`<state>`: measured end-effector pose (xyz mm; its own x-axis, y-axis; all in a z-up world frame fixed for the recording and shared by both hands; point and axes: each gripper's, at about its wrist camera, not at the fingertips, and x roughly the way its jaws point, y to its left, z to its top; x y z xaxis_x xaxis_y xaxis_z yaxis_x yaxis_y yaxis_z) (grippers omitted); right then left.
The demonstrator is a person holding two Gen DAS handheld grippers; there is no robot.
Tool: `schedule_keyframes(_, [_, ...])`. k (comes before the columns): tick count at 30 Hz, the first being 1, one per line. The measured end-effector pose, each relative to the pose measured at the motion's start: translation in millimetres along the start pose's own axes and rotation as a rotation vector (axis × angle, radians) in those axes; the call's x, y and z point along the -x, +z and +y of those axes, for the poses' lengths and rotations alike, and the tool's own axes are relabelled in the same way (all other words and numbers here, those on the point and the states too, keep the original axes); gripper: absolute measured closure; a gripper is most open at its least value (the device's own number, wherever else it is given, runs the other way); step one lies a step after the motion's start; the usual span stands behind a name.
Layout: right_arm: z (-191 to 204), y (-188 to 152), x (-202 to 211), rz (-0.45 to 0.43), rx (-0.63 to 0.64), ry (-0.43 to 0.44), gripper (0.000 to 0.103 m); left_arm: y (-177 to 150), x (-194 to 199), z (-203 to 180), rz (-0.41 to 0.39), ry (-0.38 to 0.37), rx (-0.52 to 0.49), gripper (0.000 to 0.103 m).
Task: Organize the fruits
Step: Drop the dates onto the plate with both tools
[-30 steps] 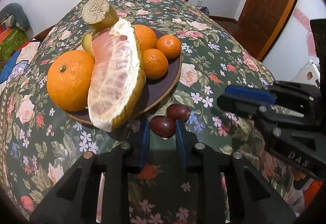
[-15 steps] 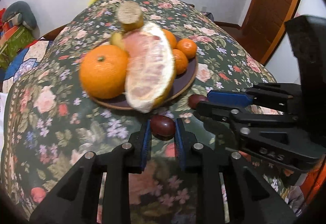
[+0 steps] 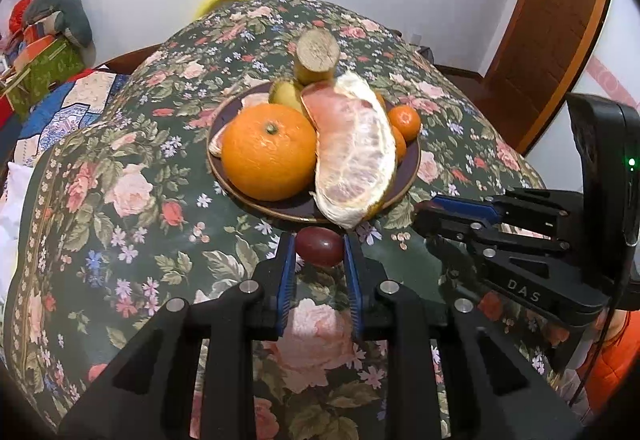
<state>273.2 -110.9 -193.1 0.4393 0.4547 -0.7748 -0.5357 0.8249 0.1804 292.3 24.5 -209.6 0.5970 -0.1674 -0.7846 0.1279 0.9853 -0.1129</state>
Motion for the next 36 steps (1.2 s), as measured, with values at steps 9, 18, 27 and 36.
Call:
schedule_keyframes(9, [-9.9, 20.3, 16.3, -0.078, -0.035, 0.010, 0.089, 20.7, 14.6, 8.4, -0.059, 0.009, 0.009, 0.079])
schedule_keyframes(18, [-18.1, 50.8, 15.4, -0.148, -0.042, 0.003, 0.089, 59.0, 0.1, 8.8, -0.099, 0.015, -0.008, 0.079])
schedule_keyframes(27, [-28.3, 63.6, -6.2, -0.145, -0.058, -0.005, 0.089, 76.9, -31.5, 3.8, -0.087, 0.021, -0.041, 0.079])
schedule_keyframes(36, [-26.5, 61.6, -17.5, -0.128, -0.047, 0.011, 0.089, 78.9, -35.5, 2.1, -0.086, 0.013, -0.049, 0.078])
